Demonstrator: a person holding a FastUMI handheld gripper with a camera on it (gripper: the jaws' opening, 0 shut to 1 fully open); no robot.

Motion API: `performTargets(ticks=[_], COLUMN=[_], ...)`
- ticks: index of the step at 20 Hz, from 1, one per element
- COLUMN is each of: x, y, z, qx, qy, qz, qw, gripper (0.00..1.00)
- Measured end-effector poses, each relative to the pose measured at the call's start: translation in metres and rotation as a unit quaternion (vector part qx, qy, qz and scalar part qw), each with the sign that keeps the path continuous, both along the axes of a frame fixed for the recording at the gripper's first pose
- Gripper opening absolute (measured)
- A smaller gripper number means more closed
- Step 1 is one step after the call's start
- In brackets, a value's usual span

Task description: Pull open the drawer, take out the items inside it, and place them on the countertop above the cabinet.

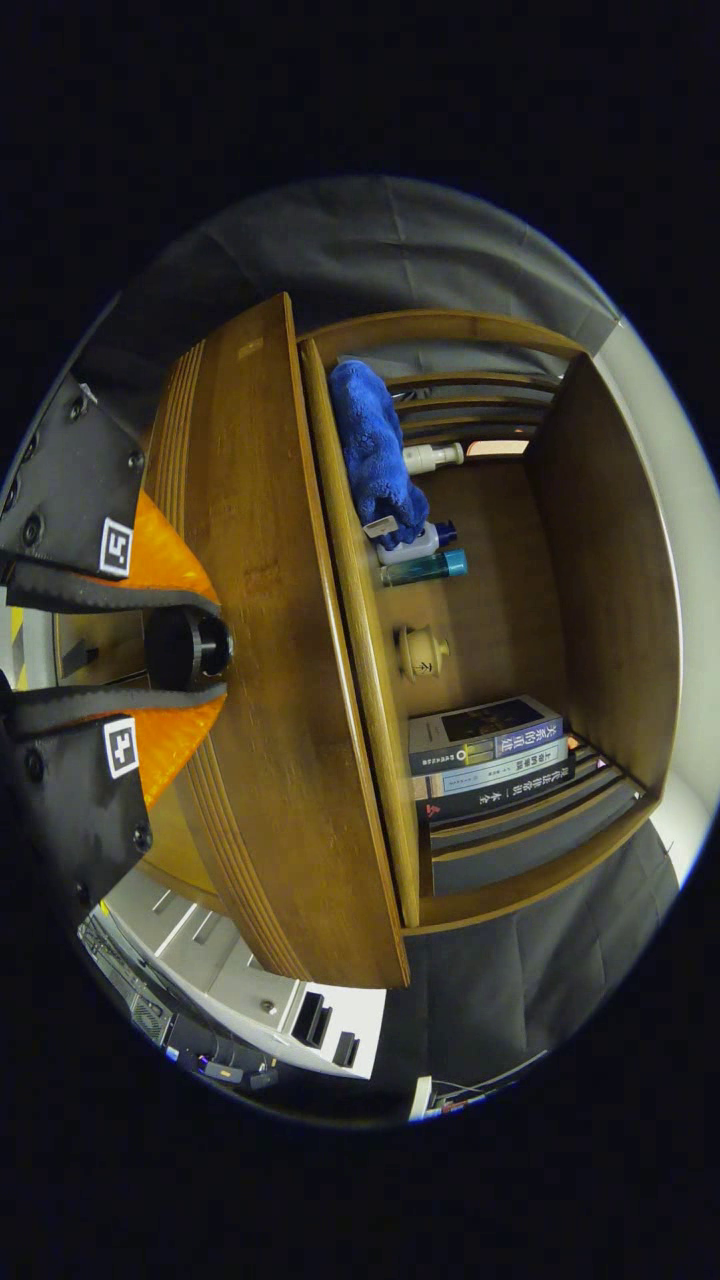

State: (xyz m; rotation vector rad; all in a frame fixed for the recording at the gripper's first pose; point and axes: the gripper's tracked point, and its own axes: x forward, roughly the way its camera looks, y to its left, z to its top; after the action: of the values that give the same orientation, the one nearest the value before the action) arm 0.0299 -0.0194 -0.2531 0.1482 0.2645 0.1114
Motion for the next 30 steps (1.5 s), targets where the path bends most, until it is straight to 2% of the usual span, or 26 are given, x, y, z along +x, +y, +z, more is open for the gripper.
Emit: performTargets(ticks=[10, 30], x=[-0.072, -0.142], y=[-0.016, -0.019], z=[-0.004, -0.009], qx=[0.005, 0.002], qy=[0.002, 0.024], qz=[0.0, 0.008], qw=[1.0, 1.0], gripper=[0.37, 0.37])
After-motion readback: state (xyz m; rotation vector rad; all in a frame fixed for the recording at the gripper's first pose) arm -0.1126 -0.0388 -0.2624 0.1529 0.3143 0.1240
